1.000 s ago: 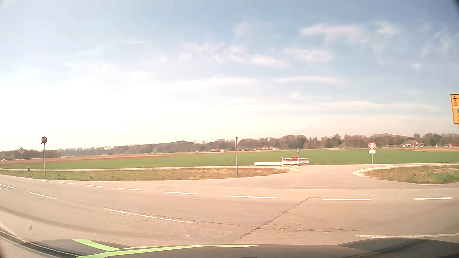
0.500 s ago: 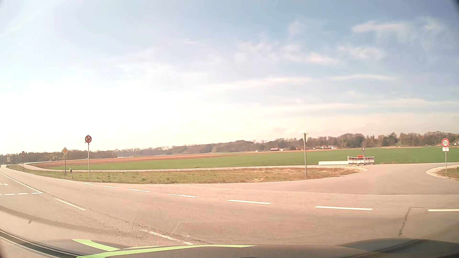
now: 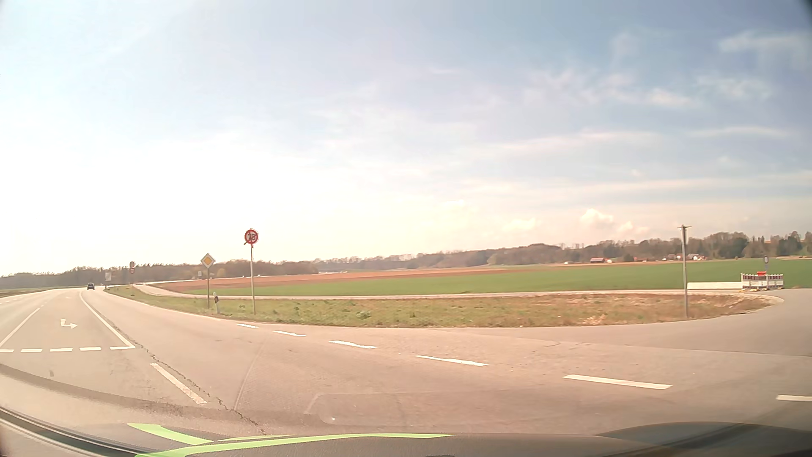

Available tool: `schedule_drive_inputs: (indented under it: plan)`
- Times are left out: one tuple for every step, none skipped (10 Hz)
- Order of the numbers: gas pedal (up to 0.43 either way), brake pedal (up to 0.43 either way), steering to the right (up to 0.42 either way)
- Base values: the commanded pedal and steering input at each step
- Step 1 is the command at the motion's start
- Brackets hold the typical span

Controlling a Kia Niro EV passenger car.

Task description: Follow the waypoints while adhering to traffic rules and regulations

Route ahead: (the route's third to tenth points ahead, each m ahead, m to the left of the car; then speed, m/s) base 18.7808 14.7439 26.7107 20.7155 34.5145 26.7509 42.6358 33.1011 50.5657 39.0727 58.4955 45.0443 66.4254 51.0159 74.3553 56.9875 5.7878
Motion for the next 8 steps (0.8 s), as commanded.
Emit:
schedule_drive_inputs:
  plan:
    - [0.24, 0.0, -0.329]
    - [0.24, 0.0, -0.321]
    - [0.248, 0.0, -0.313]
    - [0.248, 0.0, -0.307]
    - [0.268, 0.0, -0.298]
    - [0.287, 0.0, -0.286]
    - [0.299, 0.0, -0.272]
    - [0.299, 0.0, -0.26]
